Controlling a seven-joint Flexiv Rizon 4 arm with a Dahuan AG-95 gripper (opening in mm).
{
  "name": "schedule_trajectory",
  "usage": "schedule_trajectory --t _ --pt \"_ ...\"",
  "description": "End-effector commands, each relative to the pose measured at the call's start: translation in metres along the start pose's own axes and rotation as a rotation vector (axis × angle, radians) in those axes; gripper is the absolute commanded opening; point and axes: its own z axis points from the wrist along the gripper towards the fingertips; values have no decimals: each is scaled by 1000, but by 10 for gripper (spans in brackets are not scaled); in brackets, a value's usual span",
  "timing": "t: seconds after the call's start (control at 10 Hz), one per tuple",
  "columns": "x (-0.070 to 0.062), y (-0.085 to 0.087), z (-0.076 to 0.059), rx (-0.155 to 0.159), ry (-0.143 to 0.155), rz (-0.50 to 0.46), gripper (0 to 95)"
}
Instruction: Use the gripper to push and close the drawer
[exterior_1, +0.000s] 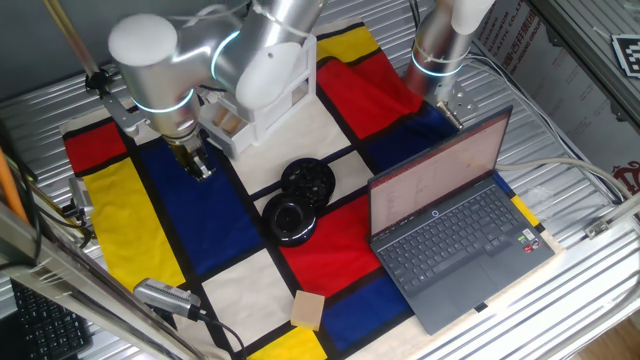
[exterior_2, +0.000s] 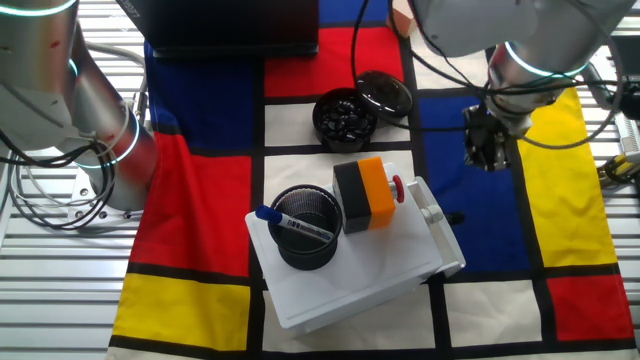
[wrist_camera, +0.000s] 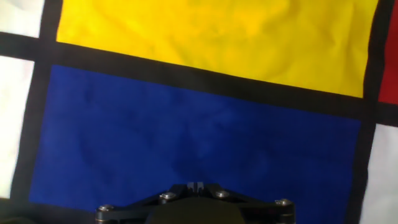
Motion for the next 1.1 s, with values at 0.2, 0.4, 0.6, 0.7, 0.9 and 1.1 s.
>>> schedule_trajectory --t 0.2,0.4,0.6,0.7,0.9,1.1 --pt "13 -8 3 -1 1 -6 0" --pt "19 -9 6 -2 0 -6 0" --pt "24 -13 7 0 7 -4 0" --pt "26 -13 8 4 10 -3 0" --pt "29 -17 7 5 13 -4 0" --pt "37 -21 8 4 17 -3 0"
